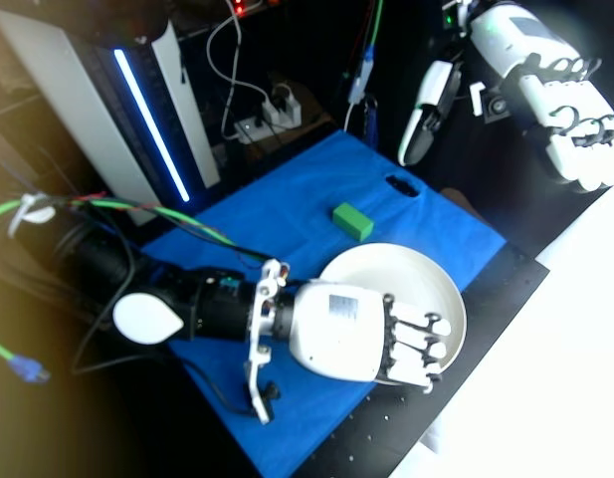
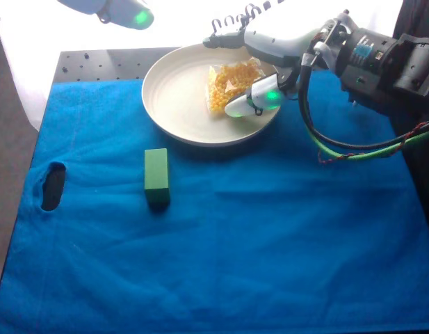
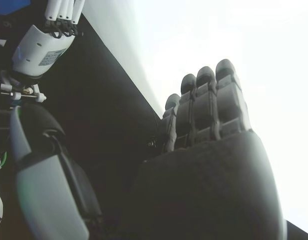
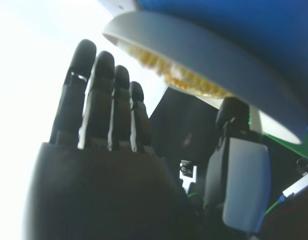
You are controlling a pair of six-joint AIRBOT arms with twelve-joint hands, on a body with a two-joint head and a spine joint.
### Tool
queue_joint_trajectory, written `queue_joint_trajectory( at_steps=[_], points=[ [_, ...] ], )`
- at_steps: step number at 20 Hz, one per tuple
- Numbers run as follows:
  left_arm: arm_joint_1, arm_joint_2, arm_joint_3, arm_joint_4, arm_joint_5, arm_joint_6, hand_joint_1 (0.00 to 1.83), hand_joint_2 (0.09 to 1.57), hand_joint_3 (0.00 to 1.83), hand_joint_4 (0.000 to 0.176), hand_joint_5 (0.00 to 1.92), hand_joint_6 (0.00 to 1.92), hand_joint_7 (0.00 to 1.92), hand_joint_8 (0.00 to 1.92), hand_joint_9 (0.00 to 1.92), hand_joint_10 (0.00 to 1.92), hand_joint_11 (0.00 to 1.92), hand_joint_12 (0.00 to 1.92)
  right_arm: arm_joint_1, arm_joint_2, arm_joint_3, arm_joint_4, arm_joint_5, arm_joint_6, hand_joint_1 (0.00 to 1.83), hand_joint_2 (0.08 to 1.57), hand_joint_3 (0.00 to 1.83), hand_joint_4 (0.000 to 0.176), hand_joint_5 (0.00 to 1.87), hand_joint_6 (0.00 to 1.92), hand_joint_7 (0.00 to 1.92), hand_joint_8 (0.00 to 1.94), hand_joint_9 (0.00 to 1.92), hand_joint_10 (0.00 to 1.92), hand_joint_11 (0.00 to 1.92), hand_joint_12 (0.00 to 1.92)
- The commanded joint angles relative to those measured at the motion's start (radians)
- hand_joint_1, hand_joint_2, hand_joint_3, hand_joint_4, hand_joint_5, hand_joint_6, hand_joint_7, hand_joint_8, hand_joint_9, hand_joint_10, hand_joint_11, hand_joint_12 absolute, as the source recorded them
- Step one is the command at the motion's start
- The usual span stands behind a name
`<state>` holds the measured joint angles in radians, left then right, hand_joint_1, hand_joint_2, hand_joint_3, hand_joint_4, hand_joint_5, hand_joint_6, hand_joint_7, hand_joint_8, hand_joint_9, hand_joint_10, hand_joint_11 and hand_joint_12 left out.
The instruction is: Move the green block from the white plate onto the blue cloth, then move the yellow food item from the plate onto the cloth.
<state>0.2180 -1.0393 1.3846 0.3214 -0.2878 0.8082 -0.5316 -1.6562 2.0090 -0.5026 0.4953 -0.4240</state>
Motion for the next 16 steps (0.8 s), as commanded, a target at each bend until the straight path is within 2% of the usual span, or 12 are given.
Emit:
queue_joint_trajectory(
  at_steps=[1, 2, 4, 6, 8, 9, 10, 12, 13, 14, 15, 16],
  points=[
    [-0.014, -0.001, 0.001, -0.013, -0.112, -0.003, 0.73, 0.77, 0.00, 0.108, 0.00, 0.00, 0.11, 0.00, 0.09, 0.00, 0.05, 0.02, -0.001, -0.004, 0.005, 0.031, 0.089, -0.002, 0.79, 0.95, 0.00, 0.000, 0.43, 0.00, 0.70, 0.03, 0.86, 0.09, 0.57, 0.81],
    [-0.014, -0.001, 0.001, -0.013, -0.112, -0.003, 0.70, 0.79, 0.01, 0.083, 0.00, 0.00, 0.11, 0.00, 0.11, 0.01, 0.06, 0.02, -0.001, -0.005, 0.006, 0.031, 0.089, -0.002, 0.88, 0.98, 0.00, 0.000, 0.50, 0.00, 0.87, 0.03, 1.06, 0.13, 0.76, 0.84],
    [-0.014, -0.001, 0.000, -0.013, -0.113, -0.003, 0.73, 0.77, 0.00, 0.096, 0.00, 0.00, 0.11, 0.00, 0.11, 0.01, 0.04, 0.01, -0.001, -0.005, 0.006, 0.031, 0.089, -0.002, 0.99, 0.96, 0.00, 0.000, 0.59, 0.00, 1.05, 0.02, 1.22, 0.14, 0.91, 0.96],
    [-0.014, -0.002, 0.000, -0.013, -0.114, -0.003, 0.71, 0.78, 0.00, 0.093, 0.00, 0.00, 0.11, 0.00, 0.11, 0.01, 0.05, 0.02, -0.001, -0.005, 0.006, 0.031, 0.089, -0.002, 1.09, 0.97, 0.00, 0.000, 0.67, 0.00, 1.19, 0.04, 1.33, 0.22, 0.99, 1.17],
    [-0.013, -0.002, 0.000, -0.013, -0.114, -0.003, 0.75, 0.77, 0.00, 0.088, 0.00, 0.00, 0.12, 0.01, 0.10, 0.00, 0.07, 0.03, -0.001, -0.006, 0.007, 0.031, 0.089, -0.002, 1.17, 0.97, 0.00, 0.000, 0.73, 0.00, 1.29, 0.04, 1.21, 0.62, 0.96, 1.35],
    [-0.013, -0.002, 0.000, -0.013, -0.115, -0.003, 0.74, 0.76, 0.00, 0.096, 0.00, 0.00, 0.13, 0.01, 0.08, 0.00, 0.07, 0.03, -0.001, -0.006, 0.007, 0.031, 0.089, -0.002, 1.20, 0.97, 0.00, 0.000, 0.78, 0.00, 1.33, 0.04, 1.14, 0.81, 0.95, 1.43],
    [-0.012, -0.002, -0.001, -0.013, -0.116, -0.003, 0.73, 0.76, 0.00, 0.108, 0.00, 0.00, 0.12, 0.00, 0.07, 0.00, 0.06, 0.02, -0.001, -0.006, 0.007, 0.031, 0.089, -0.002, 1.35, 0.97, 0.00, 0.000, 0.82, 0.00, 1.34, 0.32, 1.10, 0.91, 0.96, 1.40],
    [-0.008, -0.003, -0.001, -0.013, -0.116, -0.003, 0.75, 0.76, 0.00, 0.125, 0.01, 0.00, 0.13, 0.00, 0.05, 0.00, 0.02, 0.01, -0.001, -0.007, 0.007, 0.032, 0.090, -0.002, 1.38, 1.01, 0.00, 0.000, 0.89, 0.00, 1.19, 0.67, 1.06, 0.97, 0.89, 1.51],
    [-0.006, -0.003, -0.001, -0.014, -0.116, -0.003, 0.75, 0.76, 0.00, 0.106, 0.00, 0.00, 0.12, 0.00, 0.06, 0.00, 0.01, 0.00, -0.001, -0.009, 0.008, 0.032, 0.090, -0.002, 1.29, 1.07, 0.00, 0.000, 0.99, 0.69, 1.09, 0.85, 1.05, 0.99, 0.89, 1.52],
    [-0.005, -0.003, -0.001, -0.014, -0.117, -0.003, 0.75, 0.76, 0.00, 0.106, 0.00, 0.00, 0.12, 0.00, 0.06, 0.00, 0.00, 0.00, -0.001, -0.010, 0.009, 0.033, 0.095, -0.002, 1.27, 1.11, 0.00, 0.000, 0.95, 0.73, 1.05, 1.09, 1.04, 1.04, 0.89, 1.56],
    [-0.004, -0.003, 0.000, -0.015, -0.117, -0.003, 0.74, 0.77, 0.00, 0.106, 0.00, 0.00, 0.12, 0.00, 0.05, 0.00, 0.00, 0.00, 0.000, -0.010, 0.009, 0.038, 0.109, -0.002, 1.28, 1.08, 0.00, 0.000, 1.07, 0.58, 1.08, 1.06, 1.04, 1.02, 0.90, 1.57],
    [-0.003, -0.003, 0.000, -0.016, -0.116, -0.003, 0.74, 0.77, 0.00, 0.106, 0.00, 0.00, 0.12, 0.00, 0.05, 0.00, 0.00, 0.00, 0.000, -0.009, 0.008, 0.048, 0.125, -0.002, 1.28, 1.08, 0.00, 0.000, 1.07, 0.58, 1.08, 1.06, 1.04, 1.02, 0.90, 1.57]
  ],
)
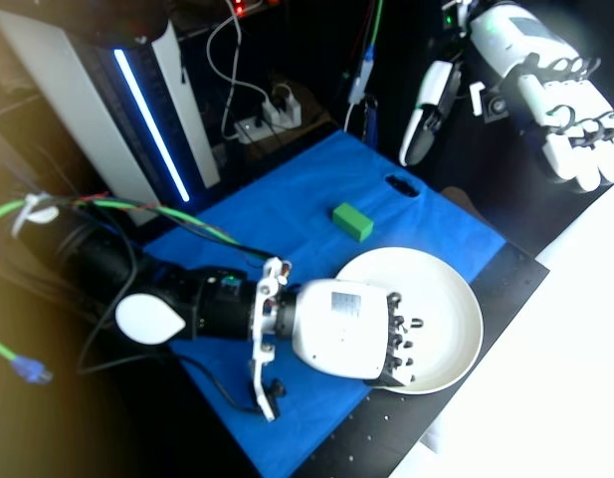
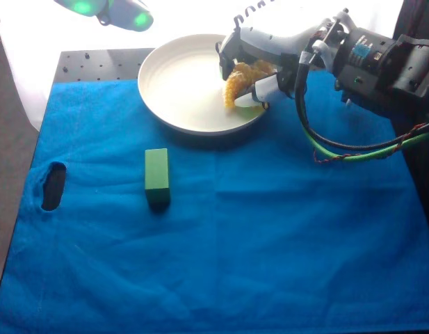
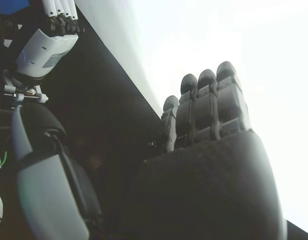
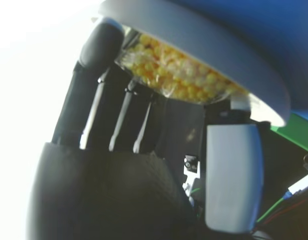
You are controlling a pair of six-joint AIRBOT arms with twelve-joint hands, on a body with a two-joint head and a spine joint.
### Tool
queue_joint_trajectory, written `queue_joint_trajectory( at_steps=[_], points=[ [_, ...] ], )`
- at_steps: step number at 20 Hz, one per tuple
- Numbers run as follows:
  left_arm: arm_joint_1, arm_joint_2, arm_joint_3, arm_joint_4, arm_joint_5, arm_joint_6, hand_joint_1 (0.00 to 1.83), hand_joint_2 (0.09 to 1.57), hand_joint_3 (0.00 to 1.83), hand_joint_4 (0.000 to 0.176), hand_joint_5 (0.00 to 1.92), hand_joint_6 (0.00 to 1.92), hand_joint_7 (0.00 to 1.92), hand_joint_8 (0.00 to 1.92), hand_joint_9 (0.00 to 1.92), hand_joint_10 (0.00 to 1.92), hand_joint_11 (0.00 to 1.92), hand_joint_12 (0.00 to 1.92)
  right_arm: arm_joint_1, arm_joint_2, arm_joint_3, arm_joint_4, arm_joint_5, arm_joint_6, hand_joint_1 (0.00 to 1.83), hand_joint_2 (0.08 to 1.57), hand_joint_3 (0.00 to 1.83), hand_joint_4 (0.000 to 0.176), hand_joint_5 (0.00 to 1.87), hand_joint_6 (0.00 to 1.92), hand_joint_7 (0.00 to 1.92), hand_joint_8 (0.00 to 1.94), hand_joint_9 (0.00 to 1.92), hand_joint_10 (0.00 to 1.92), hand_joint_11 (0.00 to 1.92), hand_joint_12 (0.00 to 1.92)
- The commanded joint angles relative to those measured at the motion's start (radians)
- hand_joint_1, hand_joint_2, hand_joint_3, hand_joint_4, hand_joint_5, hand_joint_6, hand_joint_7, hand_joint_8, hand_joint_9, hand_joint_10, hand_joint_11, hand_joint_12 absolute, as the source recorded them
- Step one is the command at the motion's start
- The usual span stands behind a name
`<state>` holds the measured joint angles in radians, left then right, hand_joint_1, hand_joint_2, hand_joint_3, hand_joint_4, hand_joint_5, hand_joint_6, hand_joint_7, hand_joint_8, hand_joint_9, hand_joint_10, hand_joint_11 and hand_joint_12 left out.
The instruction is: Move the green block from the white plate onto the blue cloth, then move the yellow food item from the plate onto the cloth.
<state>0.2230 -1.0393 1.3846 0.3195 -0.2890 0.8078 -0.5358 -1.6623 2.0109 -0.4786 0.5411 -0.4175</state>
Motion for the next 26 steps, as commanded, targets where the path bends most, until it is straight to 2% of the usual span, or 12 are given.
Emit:
queue_joint_trajectory(
  at_steps=[1, 7, 8, 10, 11, 14, 17, 20, 22, 23, 25, 26],
  points=[
    [-0.006, -0.003, 0.001, -0.016, -0.114, -0.003, 0.72, 0.77, 0.00, 0.101, 0.00, 0.00, 0.12, 0.00, 0.06, 0.00, 0.00, 0.00, 0.009, 0.000, 0.006, 0.029, 0.096, -0.008, 1.27, 1.11, 0.00, 0.000, 0.98, 0.73, 1.06, 1.10, 1.02, 0.99, 0.86, 1.55],
    [0.008, -0.003, 0.004, -0.023, -0.108, -0.003, 0.71, 0.77, 0.00, 0.103, 0.00, 0.00, 0.12, 0.00, 0.07, 0.01, 0.06, 0.03, 0.041, 0.049, -0.052, 0.064, 0.213, -0.008, 1.26, 1.13, 0.00, 0.000, 0.96, 0.75, 0.99, 1.21, 0.93, 1.16, 0.79, 1.60],
    [0.013, -0.003, 0.006, -0.026, -0.108, -0.003, 0.72, 0.78, 0.01, 0.087, 0.00, 0.00, 0.12, 0.00, 0.07, 0.00, 0.05, 0.03, 0.047, 0.063, -0.070, 0.066, 0.236, -0.008, 1.25, 1.15, 0.00, 0.000, 0.88, 0.89, 0.96, 1.26, 0.85, 1.13, 0.71, 1.61],
    [0.021, -0.002, 0.011, -0.042, -0.107, -0.003, 0.77, 0.80, 0.01, 0.074, 0.00, 0.00, 0.11, 0.00, 0.07, 0.00, 0.05, 0.03, 0.060, 0.084, -0.096, 0.066, 0.268, -0.008, 1.27, 1.11, 0.00, 0.000, 0.99, 0.75, 1.03, 1.13, 0.93, 0.97, 0.76, 1.54],
    [0.025, -0.002, 0.015, -0.048, -0.106, -0.003, 0.73, 0.80, 0.01, 0.093, 0.00, 0.00, 0.11, 0.00, 0.07, 0.00, 0.07, 0.04, 0.066, 0.096, -0.111, 0.066, 0.287, -0.008, 1.27, 1.10, 0.00, 0.000, 1.01, 0.72, 1.04, 1.12, 0.94, 0.97, 0.77, 1.52],
    [0.034, -0.001, 0.023, -0.062, -0.097, -0.003, 0.77, 0.82, 0.01, 0.089, 0.00, 0.00, 0.09, 0.00, 0.06, 0.00, 0.03, 0.02, 0.085, 0.150, -0.187, 0.066, 0.339, -0.008, 1.26, 1.14, 0.00, 0.000, 0.90, 0.86, 0.99, 1.21, 0.93, 1.18, 0.81, 1.62],
    [0.043, 0.001, 0.025, -0.062, -0.088, -0.002, 0.74, 0.81, 0.00, 0.106, 0.00, 0.00, 0.09, 0.00, 0.08, 0.01, 0.06, 0.04, 0.086, 0.200, -0.258, 0.065, 0.376, -0.008, 1.24, 1.20, 0.00, 0.000, 0.78, 1.01, 0.90, 1.39, 0.90, 1.43, 0.84, 1.77],
    [0.064, 0.005, 0.029, -0.088, -0.086, 0.004, 0.75, 0.80, 0.00, 0.086, 0.00, 0.00, 0.10, 0.01, 0.09, 0.01, 0.08, 0.05, 0.085, 0.284, -0.372, 0.061, 0.410, -0.008, 1.25, 1.15, 0.00, 0.000, 0.86, 0.93, 0.99, 1.21, 0.97, 1.25, 0.91, 1.63],
    [0.071, 0.005, 0.029, -0.099, -0.089, 0.013, 0.71, 0.79, 0.00, 0.096, 0.00, 0.00, 0.10, 0.00, 0.10, 0.01, 0.05, 0.04, 0.084, 0.320, -0.411, 0.058, 0.426, -0.008, 1.25, 1.15, 0.00, 0.000, 0.90, 0.88, 0.95, 1.27, 0.87, 1.20, 0.78, 1.58],
    [0.071, 0.005, 0.029, -0.099, -0.089, 0.016, 0.70, 0.79, 0.00, 0.090, 0.00, 0.00, 0.10, 0.00, 0.09, 0.00, 0.01, 0.02, 0.077, 0.337, -0.435, 0.049, 0.435, -0.008, 1.25, 1.17, 0.00, 0.000, 0.87, 0.90, 0.91, 1.36, 0.86, 1.32, 0.78, 1.65],
    [0.072, 0.005, 0.029, -0.102, -0.089, 0.016, 0.71, 0.79, 0.00, 0.078, 0.00, 0.00, 0.08, 0.00, 0.07, 0.00, 0.01, 0.02, 0.058, 0.359, -0.471, 0.032, 0.452, -0.008, 1.14, 1.18, 0.00, 0.000, 0.86, 1.14, 0.94, 1.23, 0.93, 1.65, 0.86, 1.89],
    [0.072, 0.005, 0.029, -0.102, -0.089, 0.017, 0.71, 0.78, 0.00, 0.095, 0.00, 0.00, 0.08, 0.00, 0.08, 0.00, 0.03, 0.03, 0.050, 0.366, -0.484, 0.026, 0.458, -0.008, 1.14, 1.16, 0.00, 0.000, 0.89, 1.10, 0.99, 1.23, 0.97, 1.65, 0.88, 1.91]
  ],
)
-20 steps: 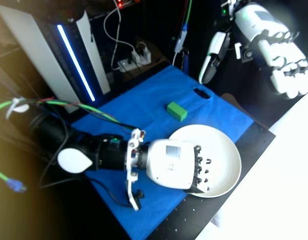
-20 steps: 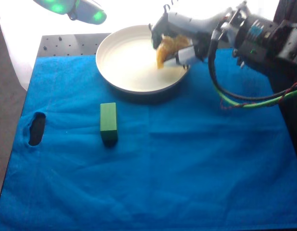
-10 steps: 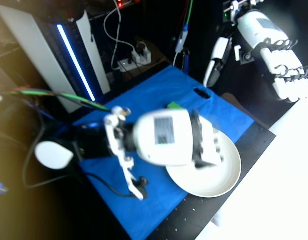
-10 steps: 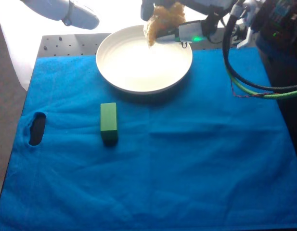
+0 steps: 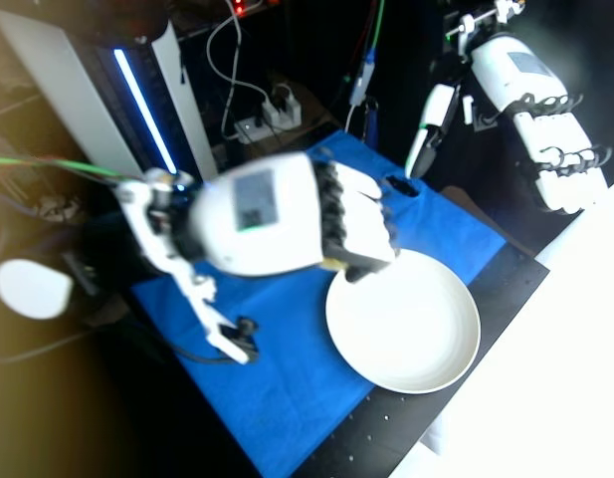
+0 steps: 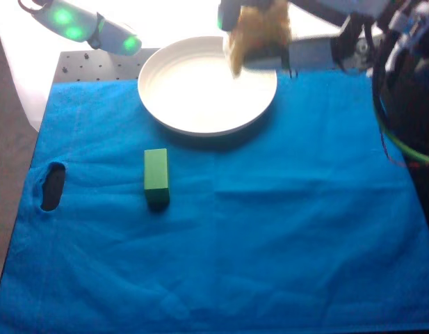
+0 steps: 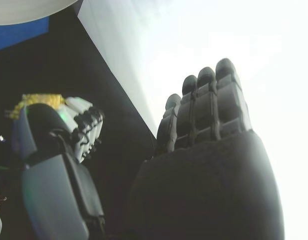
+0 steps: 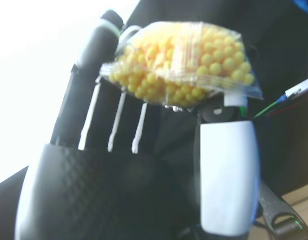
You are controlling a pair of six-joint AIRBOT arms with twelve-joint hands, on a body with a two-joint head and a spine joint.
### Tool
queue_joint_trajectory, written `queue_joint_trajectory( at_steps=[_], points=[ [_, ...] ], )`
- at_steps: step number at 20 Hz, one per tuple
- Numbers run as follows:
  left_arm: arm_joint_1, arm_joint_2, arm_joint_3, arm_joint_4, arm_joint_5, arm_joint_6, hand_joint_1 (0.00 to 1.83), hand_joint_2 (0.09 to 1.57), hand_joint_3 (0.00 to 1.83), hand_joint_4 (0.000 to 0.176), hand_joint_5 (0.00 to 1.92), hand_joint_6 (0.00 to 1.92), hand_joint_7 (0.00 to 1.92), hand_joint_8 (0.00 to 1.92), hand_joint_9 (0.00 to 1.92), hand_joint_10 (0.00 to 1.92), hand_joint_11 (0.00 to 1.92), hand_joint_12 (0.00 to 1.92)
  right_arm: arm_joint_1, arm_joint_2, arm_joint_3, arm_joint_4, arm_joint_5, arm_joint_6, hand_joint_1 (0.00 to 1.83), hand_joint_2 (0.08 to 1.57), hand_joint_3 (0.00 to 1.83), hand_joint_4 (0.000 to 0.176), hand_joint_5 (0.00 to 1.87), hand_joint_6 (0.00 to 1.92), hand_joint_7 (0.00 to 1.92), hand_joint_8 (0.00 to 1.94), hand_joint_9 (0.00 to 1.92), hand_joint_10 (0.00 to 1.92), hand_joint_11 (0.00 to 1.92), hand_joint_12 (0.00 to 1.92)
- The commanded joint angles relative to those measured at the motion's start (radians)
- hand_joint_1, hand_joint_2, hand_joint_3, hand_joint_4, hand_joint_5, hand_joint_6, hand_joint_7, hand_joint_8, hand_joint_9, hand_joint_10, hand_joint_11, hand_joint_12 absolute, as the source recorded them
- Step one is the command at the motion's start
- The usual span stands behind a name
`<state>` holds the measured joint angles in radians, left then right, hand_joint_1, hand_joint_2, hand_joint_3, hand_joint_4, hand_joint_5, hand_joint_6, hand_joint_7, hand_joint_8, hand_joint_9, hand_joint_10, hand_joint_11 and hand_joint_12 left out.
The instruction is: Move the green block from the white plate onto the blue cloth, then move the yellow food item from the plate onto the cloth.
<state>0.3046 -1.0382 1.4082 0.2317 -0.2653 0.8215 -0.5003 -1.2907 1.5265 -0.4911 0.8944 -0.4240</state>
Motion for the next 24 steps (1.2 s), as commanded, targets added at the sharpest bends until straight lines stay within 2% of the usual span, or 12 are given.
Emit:
queue_joint_trajectory(
  at_steps=[1, 5, 9, 10, 11, 12, 13, 14, 15, 16, 20, 24],
  points=[
    [-0.009, 0.004, 0.006, -0.015, -0.112, 0.004, 0.72, 0.79, 0.00, 0.104, 0.00, 0.00, 0.08, 0.00, 0.07, 0.00, 0.01, 0.02, -0.003, 0.001, -0.014, 0.038, 0.119, -0.002, 1.23, 1.15, 0.00, 0.000, 0.90, 0.86, 0.96, 1.29, 0.91, 1.51, 0.81, 1.84],
    [-0.001, 0.004, 0.005, -0.018, -0.113, 0.004, 0.74, 0.79, 0.00, 0.113, 0.00, 0.00, 0.12, 0.01, 0.11, 0.01, 0.07, 0.05, -0.065, 0.027, -0.062, 0.026, 0.149, -0.002, 1.26, 1.09, 0.00, 0.000, 1.04, 0.68, 1.05, 1.07, 0.90, 1.14, 0.72, 1.59],
    [0.008, 0.007, 0.005, -0.028, -0.114, 0.004, 0.76, 0.77, 0.00, 0.118, 0.00, 0.00, 0.13, 0.01, 0.11, 0.01, 0.05, 0.05, -0.095, 0.035, -0.078, 0.019, 0.152, -0.002, 1.27, 1.10, 0.00, 0.000, 1.02, 0.66, 1.03, 1.15, 0.86, 1.22, 0.71, 1.69],
    [0.008, 0.007, 0.004, -0.028, -0.114, 0.004, 0.76, 0.76, 0.00, 0.136, 0.00, 0.00, 0.12, 0.01, 0.10, 0.00, 0.04, 0.05, -0.098, 0.035, -0.079, 0.018, 0.152, -0.002, 1.16, 1.10, 0.00, 0.000, 1.00, 0.88, 0.94, 0.88, 0.80, 1.22, 0.61, 1.72],
    [0.009, 0.007, 0.004, -0.028, -0.114, 0.004, 0.75, 0.77, 0.00, 0.135, 0.00, 0.00, 0.12, 0.00, 0.10, 0.00, 0.04, 0.05, -0.098, 0.036, -0.082, 0.016, 0.152, -0.002, 1.09, 1.11, 0.00, 0.000, 0.97, 0.98, 0.87, 0.61, 0.66, 1.06, 0.40, 1.66],
    [0.010, 0.007, 0.004, -0.028, -0.114, 0.004, 0.75, 0.78, 0.00, 0.129, 0.00, 0.00, 0.12, 0.00, 0.10, 0.00, 0.06, 0.05, -0.098, 0.039, -0.087, 0.010, 0.153, -0.002, 1.01, 1.05, 0.00, 0.000, 0.80, 0.40, 0.84, 0.42, 0.61, 0.92, 0.31, 1.61],
    [0.011, 0.007, 0.004, -0.028, -0.114, 0.004, 0.75, 0.78, 0.00, 0.129, 0.00, 0.00, 0.12, 0.00, 0.10, 0.00, 0.06, 0.05, -0.098, 0.043, -0.090, 0.008, 0.154, -0.002, 1.01, 1.05, 0.00, 0.000, 0.80, 0.40, 0.84, 0.42, 0.61, 0.92, 0.31, 1.61],
    [0.013, 0.007, 0.004, -0.028, -0.114, 0.004, 0.73, 0.77, 0.00, 0.112, 0.00, 0.00, 0.13, 0.01, 0.11, 0.01, 0.07, 0.06, -0.098, 0.047, -0.094, 0.004, 0.154, -0.002, 0.84, 1.00, 0.00, 0.000, 0.67, 0.03, 0.92, 0.37, 0.62, 1.16, 0.33, 1.66],
    [0.014, 0.007, 0.004, -0.028, -0.114, 0.004, 0.73, 0.77, 0.00, 0.112, 0.00, 0.00, 0.13, 0.01, 0.11, 0.01, 0.07, 0.06, -0.100, 0.051, -0.096, 0.004, 0.154, -0.002, 0.84, 1.00, 0.00, 0.000, 0.67, 0.03, 0.92, 0.37, 0.62, 1.16, 0.33, 1.66],
    [0.015, 0.006, 0.004, -0.028, -0.114, 0.004, 0.72, 0.77, 0.00, 0.101, 0.00, 0.00, 0.12, 0.00, 0.11, 0.00, 0.07, 0.06, -0.102, 0.057, -0.100, 0.004, 0.154, -0.002, 0.77, 0.94, 0.00, 0.000, 0.60, 0.00, 0.97, 0.34, 0.77, 1.15, 0.60, 1.59],
    [0.018, 0.006, 0.003, -0.030, -0.115, 0.004, 0.75, 0.76, 0.00, 0.081, 0.00, 0.00, 0.14, 0.01, 0.11, 0.00, 0.07, 0.06, -0.104, 0.066, -0.102, 0.004, 0.154, -0.002, 0.59, 0.99, 0.00, 0.000, 0.34, 0.00, 0.79, 0.02, 0.70, 0.63, 0.53, 1.31],
    [0.020, 0.006, 0.001, -0.031, -0.118, 0.004, 0.76, 0.76, 0.00, 0.089, 0.00, 0.00, 0.13, 0.00, 0.11, 0.00, 0.06, 0.06, -0.104, 0.070, -0.096, 0.018, 0.153, -0.002, 0.57, 1.07, 0.00, 0.000, 0.35, 0.00, 0.62, 0.00, 0.63, 0.18, 0.39, 1.31]
  ],
)
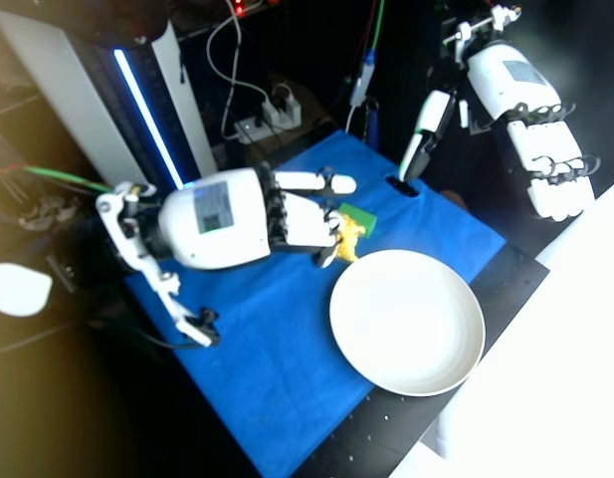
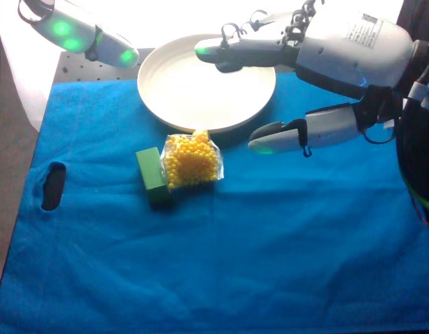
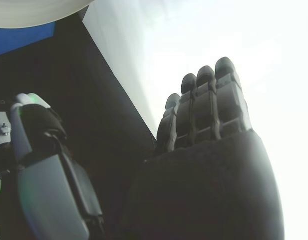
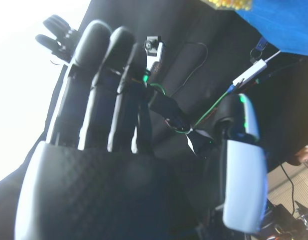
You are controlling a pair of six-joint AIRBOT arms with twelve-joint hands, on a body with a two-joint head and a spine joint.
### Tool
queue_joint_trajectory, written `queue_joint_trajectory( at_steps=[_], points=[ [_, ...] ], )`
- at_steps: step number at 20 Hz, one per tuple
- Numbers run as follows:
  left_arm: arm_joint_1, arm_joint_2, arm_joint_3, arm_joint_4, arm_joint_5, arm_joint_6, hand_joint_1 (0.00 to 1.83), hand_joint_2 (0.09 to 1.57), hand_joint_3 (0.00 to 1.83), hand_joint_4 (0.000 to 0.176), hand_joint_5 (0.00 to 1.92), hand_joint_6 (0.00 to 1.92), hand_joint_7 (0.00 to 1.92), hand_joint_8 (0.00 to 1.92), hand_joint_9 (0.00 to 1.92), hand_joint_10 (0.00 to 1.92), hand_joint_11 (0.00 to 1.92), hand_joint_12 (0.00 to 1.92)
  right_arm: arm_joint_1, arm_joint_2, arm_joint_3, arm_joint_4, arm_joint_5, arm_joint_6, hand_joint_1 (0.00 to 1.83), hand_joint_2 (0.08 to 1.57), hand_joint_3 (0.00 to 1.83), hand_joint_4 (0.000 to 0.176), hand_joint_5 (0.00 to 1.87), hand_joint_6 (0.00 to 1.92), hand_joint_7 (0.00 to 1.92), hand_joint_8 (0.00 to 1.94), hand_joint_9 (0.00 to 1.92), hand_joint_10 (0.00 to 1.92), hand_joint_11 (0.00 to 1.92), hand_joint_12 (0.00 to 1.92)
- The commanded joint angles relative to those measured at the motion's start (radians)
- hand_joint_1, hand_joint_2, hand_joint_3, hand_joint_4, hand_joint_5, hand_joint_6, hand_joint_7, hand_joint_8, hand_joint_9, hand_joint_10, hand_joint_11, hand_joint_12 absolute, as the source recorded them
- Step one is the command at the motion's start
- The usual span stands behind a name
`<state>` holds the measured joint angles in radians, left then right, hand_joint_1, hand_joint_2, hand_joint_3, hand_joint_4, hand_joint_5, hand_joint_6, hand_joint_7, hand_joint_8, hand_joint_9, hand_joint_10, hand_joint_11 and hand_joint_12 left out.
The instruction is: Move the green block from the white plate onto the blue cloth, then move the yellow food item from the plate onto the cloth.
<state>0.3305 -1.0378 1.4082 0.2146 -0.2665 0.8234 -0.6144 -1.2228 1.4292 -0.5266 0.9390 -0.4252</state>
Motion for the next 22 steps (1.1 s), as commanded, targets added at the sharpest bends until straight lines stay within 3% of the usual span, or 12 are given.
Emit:
queue_joint_trajectory(
  at_steps=[1, 4, 10, 11, 12, 13, 14, 17, 18, 19, 21, 22],
  points=[
    [-0.006, 0.006, -0.001, -0.014, -0.121, 0.002, 0.77, 0.76, 0.00, 0.086, 0.00, 0.00, 0.14, 0.00, 0.11, 0.00, 0.06, 0.07, 0.010, 0.005, 0.002, 0.068, 0.109, -0.001, 0.58, 1.07, 0.00, 0.000, 0.36, 0.00, 0.59, 0.00, 0.60, 0.14, 0.32, 1.34],
    [0.002, 0.010, -0.011, -0.014, -0.141, 0.002, 0.76, 0.75, 0.00, 0.129, 0.00, 0.00, 0.14, 0.00, 0.11, 0.00, 0.07, 0.07, 0.010, 0.016, 0.006, 0.111, 0.109, -0.001, 0.48, 1.04, 0.00, 0.000, 0.29, 0.00, 0.54, 0.00, 0.56, 0.09, 0.12, 1.36],
    [0.070, 0.054, -0.072, -0.063, -0.272, 0.002, 0.72, 0.77, 0.00, 0.121, 0.00, 0.00, 0.10, 0.00, 0.08, 0.00, 0.06, 0.07, 0.010, 0.038, 0.030, 0.224, 0.109, -0.001, 0.47, 1.16, 0.00, 0.001, 0.12, 0.00, 0.44, 0.00, 0.49, 0.01, 0.07, 1.10],
    [0.083, 0.060, -0.078, -0.078, -0.291, 0.002, 0.74, 0.75, 0.00, 0.136, 0.00, 0.00, 0.12, 0.01, 0.09, 0.00, 0.06, 0.07, 0.010, 0.037, 0.035, 0.232, 0.109, -0.001, 0.50, 1.14, 0.00, 0.010, 0.12, 0.00, 0.43, 0.00, 0.48, 0.00, 0.05, 1.09],
    [0.109, 0.073, -0.092, -0.105, -0.341, 0.001, 0.71, 0.75, 0.00, 0.154, 0.01, 0.00, 0.12, 0.01, 0.09, 0.00, 0.07, 0.08, 0.010, 0.035, 0.044, 0.247, 0.109, -0.001, 0.49, 1.14, 0.00, 0.053, 0.13, 0.00, 0.38, 0.00, 0.43, 0.00, 0.04, 1.04],
    [0.125, 0.088, -0.111, -0.115, -0.376, 0.000, 0.68, 0.78, 0.01, 0.148, 0.01, 0.00, 0.11, 0.00, 0.09, 0.00, 0.10, 0.09, 0.010, 0.036, 0.047, 0.265, 0.109, -0.001, 0.49, 1.16, 0.01, 0.079, 0.11, 0.00, 0.34, 0.00, 0.40, 0.00, 0.04, 1.02],
    [0.133, 0.097, -0.121, -0.116, -0.393, -0.001, 0.67, 0.79, 0.01, 0.119, 0.02, 0.01, 0.12, 0.01, 0.10, 0.01, 0.13, 0.11, 0.010, 0.038, 0.047, 0.277, 0.109, -0.001, 0.48, 1.18, 0.01, 0.079, 0.07, 0.00, 0.36, 0.00, 0.36, 0.00, 0.01, 0.96],
    [0.173, 0.119, -0.158, -0.118, -0.487, -0.022, 0.70, 0.80, 0.00, 0.099, 0.01, 0.00, 0.13, 0.00, 0.12, 0.00, 0.00, 0.46, 0.008, 0.043, 0.046, 0.312, 0.109, -0.001, 0.55, 1.15, 0.00, 0.083, 0.00, 0.00, 0.30, 0.00, 0.30, 0.00, 0.05, 0.81],
    [0.187, 0.125, -0.167, -0.118, -0.520, -0.038, 0.71, 0.80, 0.00, 0.077, 0.00, 0.00, 0.12, 0.00, 0.12, 0.00, 0.00, 0.47, 0.005, 0.044, 0.046, 0.325, 0.115, -0.001, 0.58, 1.13, 0.00, 0.102, 0.00, 0.00, 0.27, 0.00, 0.26, 0.00, 0.01, 0.79],
    [0.199, 0.131, -0.177, -0.120, -0.554, -0.051, 0.70, 0.81, 0.00, 0.074, 0.01, 0.00, 0.13, 0.00, 0.14, 0.00, 0.00, 0.59, -0.006, 0.046, 0.045, 0.357, 0.149, -0.001, 0.59, 1.10, 0.00, 0.108, 0.00, 0.00, 0.23, 0.00, 0.24, 0.00, 0.00, 0.72],
    [0.212, 0.136, -0.191, -0.129, -0.606, -0.056, 0.71, 0.80, 0.00, 0.087, 0.01, 0.00, 0.13, 0.00, 0.14, 0.00, 0.00, 0.55, -0.019, 0.058, 0.040, 0.395, 0.187, -0.001, 0.59, 1.01, 0.00, 0.071, 0.00, 0.00, 0.19, 0.00, 0.25, 0.01, 0.00, 0.93],
    [0.220, 0.143, -0.201, -0.133, -0.638, -0.058, 0.71, 0.82, 0.00, 0.092, 0.01, 0.00, 0.14, 0.00, 0.14, 0.00, 0.00, 0.54, -0.022, 0.066, 0.036, 0.412, 0.207, -0.001, 0.57, 0.97, 0.00, 0.094, 0.00, 0.00, 0.20, 0.00, 0.27, 0.01, 0.00, 1.00]
  ],
)
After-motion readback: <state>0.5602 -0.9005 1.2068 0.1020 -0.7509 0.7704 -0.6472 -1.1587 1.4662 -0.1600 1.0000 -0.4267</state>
